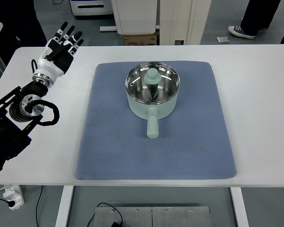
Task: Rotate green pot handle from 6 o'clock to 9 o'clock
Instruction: 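Raise the left hand up and away from the table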
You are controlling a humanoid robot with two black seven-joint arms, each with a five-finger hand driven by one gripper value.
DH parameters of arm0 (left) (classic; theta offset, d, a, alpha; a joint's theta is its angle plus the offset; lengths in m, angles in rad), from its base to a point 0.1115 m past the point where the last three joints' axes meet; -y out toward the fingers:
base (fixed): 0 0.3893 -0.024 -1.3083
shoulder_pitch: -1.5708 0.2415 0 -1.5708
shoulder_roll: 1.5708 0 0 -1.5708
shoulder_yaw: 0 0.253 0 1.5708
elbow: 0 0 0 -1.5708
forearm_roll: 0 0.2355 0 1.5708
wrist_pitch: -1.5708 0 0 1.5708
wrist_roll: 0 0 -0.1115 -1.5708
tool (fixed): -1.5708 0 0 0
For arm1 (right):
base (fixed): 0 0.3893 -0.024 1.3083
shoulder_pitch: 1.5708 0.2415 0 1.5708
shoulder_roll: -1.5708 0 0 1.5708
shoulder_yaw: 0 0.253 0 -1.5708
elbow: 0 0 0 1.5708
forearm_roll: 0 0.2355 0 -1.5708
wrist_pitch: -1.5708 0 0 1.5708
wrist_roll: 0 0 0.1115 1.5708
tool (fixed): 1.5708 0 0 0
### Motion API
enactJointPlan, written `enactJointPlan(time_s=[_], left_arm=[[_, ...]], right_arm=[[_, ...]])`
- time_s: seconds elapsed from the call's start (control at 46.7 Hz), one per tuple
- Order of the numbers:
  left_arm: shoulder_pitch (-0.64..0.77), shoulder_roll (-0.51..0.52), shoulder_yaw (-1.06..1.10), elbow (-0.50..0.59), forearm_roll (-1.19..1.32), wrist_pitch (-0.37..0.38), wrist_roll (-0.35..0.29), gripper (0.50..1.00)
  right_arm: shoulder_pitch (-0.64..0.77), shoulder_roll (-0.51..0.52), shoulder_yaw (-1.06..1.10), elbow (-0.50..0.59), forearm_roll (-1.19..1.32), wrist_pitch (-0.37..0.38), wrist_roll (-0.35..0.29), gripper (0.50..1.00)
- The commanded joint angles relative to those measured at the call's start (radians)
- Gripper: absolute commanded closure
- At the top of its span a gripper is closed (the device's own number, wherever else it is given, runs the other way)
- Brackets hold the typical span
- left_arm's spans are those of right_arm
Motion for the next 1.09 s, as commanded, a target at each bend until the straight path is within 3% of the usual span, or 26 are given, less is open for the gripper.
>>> enactJointPlan(time_s=[0.0,0.193,0.557,0.685,0.92,1.07], left_arm=[[0.0,0.04,0.0,-0.024,0.001,-0.031,0.009,0.5],[0.012,0.104,0.0,-0.054,0.001,-0.087,0.01,0.5],[0.007,0.166,0.0,-0.067,-0.001,-0.118,-0.004,0.5],[0.009,0.192,0.0,-0.091,0.001,-0.132,-0.044,0.5],[0.015,0.253,0.0,-0.186,0.002,-0.205,-0.069,0.5],[0.001,0.259,0.0,-0.191,0.102,-0.282,-0.072,0.5]], right_arm=[[0.0,0.0,0.0,0.0,0.0,0.0,0.0,0.5],[0.0,0.0,0.0,0.0,0.0,0.0,0.0,0.5],[0.0,0.0,0.0,0.0,0.0,0.0,0.0,0.5],[0.0,0.0,0.0,0.0,0.0,0.0,0.0,0.5],[0.0,0.0,0.0,0.0,0.0,0.0,0.0,0.5],[0.0,0.0,0.0,0.0,0.0,0.0,0.0,0.5]])
